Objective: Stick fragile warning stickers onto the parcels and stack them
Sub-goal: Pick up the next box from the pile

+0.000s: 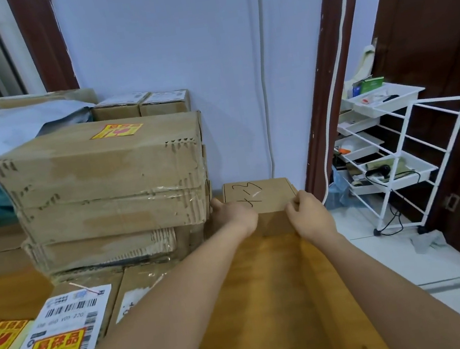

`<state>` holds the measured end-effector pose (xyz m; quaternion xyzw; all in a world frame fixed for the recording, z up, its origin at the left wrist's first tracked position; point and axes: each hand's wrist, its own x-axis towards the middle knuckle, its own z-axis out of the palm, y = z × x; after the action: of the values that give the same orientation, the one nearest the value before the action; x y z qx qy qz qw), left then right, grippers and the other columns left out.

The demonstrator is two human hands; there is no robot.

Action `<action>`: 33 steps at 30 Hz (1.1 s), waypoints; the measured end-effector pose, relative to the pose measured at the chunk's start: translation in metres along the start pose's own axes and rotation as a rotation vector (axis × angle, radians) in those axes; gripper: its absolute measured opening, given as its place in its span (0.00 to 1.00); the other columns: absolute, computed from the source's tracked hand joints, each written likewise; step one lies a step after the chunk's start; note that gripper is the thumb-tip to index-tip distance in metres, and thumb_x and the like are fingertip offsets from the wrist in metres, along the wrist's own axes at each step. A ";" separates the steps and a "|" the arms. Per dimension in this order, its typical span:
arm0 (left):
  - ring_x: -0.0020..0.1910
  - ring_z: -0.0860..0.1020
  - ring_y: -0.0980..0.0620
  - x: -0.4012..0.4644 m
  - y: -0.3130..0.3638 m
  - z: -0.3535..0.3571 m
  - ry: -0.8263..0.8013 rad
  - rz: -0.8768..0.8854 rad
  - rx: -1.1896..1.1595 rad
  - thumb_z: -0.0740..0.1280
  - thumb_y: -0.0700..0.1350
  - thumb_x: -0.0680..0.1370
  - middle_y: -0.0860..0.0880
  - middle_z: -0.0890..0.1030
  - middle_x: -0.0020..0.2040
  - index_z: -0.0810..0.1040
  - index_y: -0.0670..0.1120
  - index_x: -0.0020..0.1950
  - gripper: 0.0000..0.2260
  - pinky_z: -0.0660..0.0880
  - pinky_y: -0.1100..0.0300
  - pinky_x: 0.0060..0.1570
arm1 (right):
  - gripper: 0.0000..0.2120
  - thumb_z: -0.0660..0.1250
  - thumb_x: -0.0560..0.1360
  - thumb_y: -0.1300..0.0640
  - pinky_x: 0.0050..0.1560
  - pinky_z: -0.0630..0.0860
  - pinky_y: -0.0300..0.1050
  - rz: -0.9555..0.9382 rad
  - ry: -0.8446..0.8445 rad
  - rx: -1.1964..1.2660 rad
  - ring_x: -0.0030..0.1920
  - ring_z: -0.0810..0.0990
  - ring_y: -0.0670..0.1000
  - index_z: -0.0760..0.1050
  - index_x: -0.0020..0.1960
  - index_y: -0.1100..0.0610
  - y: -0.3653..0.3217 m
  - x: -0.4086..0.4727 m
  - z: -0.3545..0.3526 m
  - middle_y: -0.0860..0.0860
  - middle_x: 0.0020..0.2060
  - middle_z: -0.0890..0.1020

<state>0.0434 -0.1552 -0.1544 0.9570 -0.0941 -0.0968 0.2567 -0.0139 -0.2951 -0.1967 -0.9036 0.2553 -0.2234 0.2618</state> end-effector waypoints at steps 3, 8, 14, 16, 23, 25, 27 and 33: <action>0.61 0.71 0.39 -0.014 -0.002 -0.006 -0.042 -0.052 -0.019 0.57 0.45 0.77 0.42 0.56 0.73 0.68 0.39 0.69 0.21 0.72 0.50 0.61 | 0.07 0.57 0.79 0.56 0.31 0.64 0.44 0.044 0.052 0.022 0.33 0.70 0.48 0.69 0.50 0.59 0.003 -0.018 -0.006 0.53 0.40 0.74; 0.50 0.71 0.48 -0.043 0.001 -0.023 -0.164 0.021 -0.199 0.58 0.42 0.81 0.42 0.75 0.53 0.74 0.38 0.50 0.09 0.69 0.61 0.42 | 0.13 0.57 0.80 0.56 0.29 0.62 0.45 0.184 0.149 0.184 0.32 0.69 0.50 0.63 0.37 0.56 0.009 -0.045 -0.015 0.52 0.33 0.71; 0.69 0.67 0.40 -0.076 -0.002 -0.030 -0.387 -0.030 -0.479 0.61 0.42 0.80 0.39 0.67 0.71 0.65 0.37 0.71 0.21 0.68 0.51 0.65 | 0.09 0.62 0.79 0.54 0.38 0.69 0.46 0.307 0.165 0.351 0.43 0.74 0.54 0.68 0.51 0.60 0.010 -0.071 -0.029 0.53 0.42 0.74; 0.70 0.65 0.41 -0.090 -0.003 -0.030 -0.415 -0.083 -0.536 0.57 0.46 0.81 0.41 0.64 0.73 0.60 0.41 0.74 0.22 0.66 0.50 0.65 | 0.14 0.59 0.78 0.50 0.46 0.72 0.49 0.341 0.155 0.332 0.47 0.75 0.56 0.73 0.53 0.60 0.012 -0.077 -0.031 0.56 0.48 0.76; 0.15 0.72 0.60 -0.150 -0.011 -0.051 -0.455 -0.013 -0.754 0.56 0.51 0.82 0.54 0.72 0.16 0.70 0.46 0.40 0.14 0.64 0.69 0.13 | 0.18 0.54 0.81 0.51 0.36 0.62 0.46 0.445 0.255 0.473 0.38 0.69 0.54 0.64 0.34 0.55 -0.001 -0.101 -0.075 0.51 0.33 0.70; 0.30 0.78 0.56 -0.157 -0.012 -0.053 -0.470 -0.014 -0.863 0.59 0.54 0.80 0.50 0.79 0.33 0.72 0.46 0.57 0.14 0.74 0.65 0.23 | 0.16 0.55 0.80 0.52 0.36 0.62 0.47 0.451 0.277 0.550 0.37 0.67 0.54 0.63 0.34 0.55 -0.007 -0.111 -0.088 0.51 0.32 0.68; 0.45 0.76 0.50 -0.164 -0.011 -0.059 -0.459 -0.019 -0.946 0.59 0.56 0.80 0.48 0.76 0.50 0.63 0.50 0.69 0.20 0.78 0.53 0.41 | 0.11 0.56 0.79 0.52 0.39 0.65 0.48 0.446 0.288 0.645 0.40 0.68 0.54 0.68 0.40 0.56 -0.012 -0.121 -0.103 0.51 0.35 0.70; 0.43 0.74 0.50 -0.206 -0.004 -0.092 -0.374 0.114 -1.010 0.63 0.52 0.79 0.47 0.73 0.51 0.59 0.48 0.63 0.18 0.75 0.54 0.36 | 0.05 0.60 0.78 0.57 0.45 0.64 0.47 0.299 0.408 0.911 0.45 0.69 0.52 0.72 0.48 0.57 -0.045 -0.153 -0.162 0.51 0.44 0.73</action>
<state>-0.1329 -0.0608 -0.0504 0.6742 -0.1315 -0.2848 0.6686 -0.2031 -0.2321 -0.0882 -0.5897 0.3041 -0.4437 0.6025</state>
